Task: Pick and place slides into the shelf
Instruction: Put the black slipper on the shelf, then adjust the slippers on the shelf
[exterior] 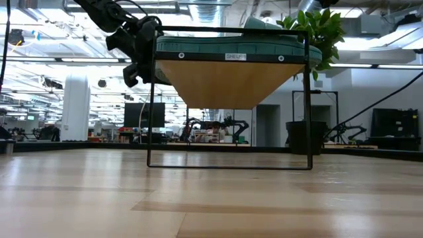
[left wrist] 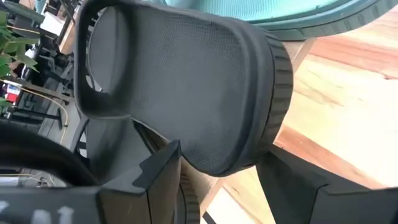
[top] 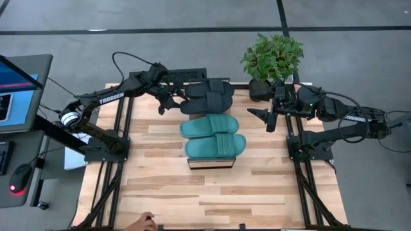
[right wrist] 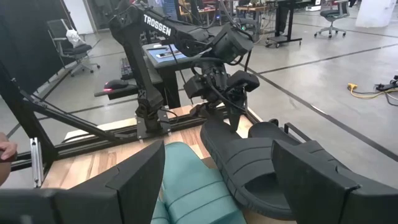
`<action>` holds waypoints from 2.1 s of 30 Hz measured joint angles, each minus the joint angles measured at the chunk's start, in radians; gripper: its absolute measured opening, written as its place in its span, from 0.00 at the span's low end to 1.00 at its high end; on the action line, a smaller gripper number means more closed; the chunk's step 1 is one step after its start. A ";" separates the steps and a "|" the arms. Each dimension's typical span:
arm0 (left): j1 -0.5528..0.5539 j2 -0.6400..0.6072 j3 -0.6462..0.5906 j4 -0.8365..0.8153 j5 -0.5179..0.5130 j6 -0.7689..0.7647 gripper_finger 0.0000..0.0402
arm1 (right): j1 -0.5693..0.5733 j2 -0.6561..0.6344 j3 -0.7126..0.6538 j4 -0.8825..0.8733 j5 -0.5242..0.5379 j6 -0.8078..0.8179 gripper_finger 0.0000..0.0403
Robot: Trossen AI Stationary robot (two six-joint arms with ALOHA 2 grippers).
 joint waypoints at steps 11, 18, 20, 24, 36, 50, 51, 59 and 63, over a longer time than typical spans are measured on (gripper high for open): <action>0.000 -0.049 0.000 0.000 -0.057 -0.011 0.48 | 0.000 0.000 0.000 0.000 0.000 0.000 0.71; 0.000 -0.148 0.000 -0.009 -0.051 -0.044 0.48 | 0.000 0.000 0.000 -0.003 0.000 -0.001 0.71; 0.000 -0.161 0.000 -0.017 -0.052 -0.056 0.48 | 0.000 0.000 0.000 -0.005 0.000 -0.001 0.71; 0.000 -0.163 0.000 -0.047 -0.075 -0.063 0.48 | 0.000 0.000 0.000 -0.008 0.000 -0.003 0.71; -0.001 -0.163 0.000 -0.058 -0.152 -0.063 0.48 | 0.000 0.000 0.000 -0.008 0.000 0.000 0.71; -0.067 -0.347 0.089 -0.008 -0.159 -0.669 0.48 | 0.033 -0.004 0.000 -0.260 0.010 0.061 0.71; -0.073 -0.369 0.094 -0.008 -0.158 -0.731 0.48 | 0.035 -0.004 0.000 -0.292 0.022 0.061 0.71; -0.108 -0.483 0.095 -0.110 -0.152 -1.092 0.48 | 0.035 0.005 -0.040 -0.398 0.084 0.021 0.71; -0.129 -0.484 0.095 -0.188 -0.103 -1.128 0.48 | 0.035 0.013 -0.102 -0.357 0.085 0.008 0.71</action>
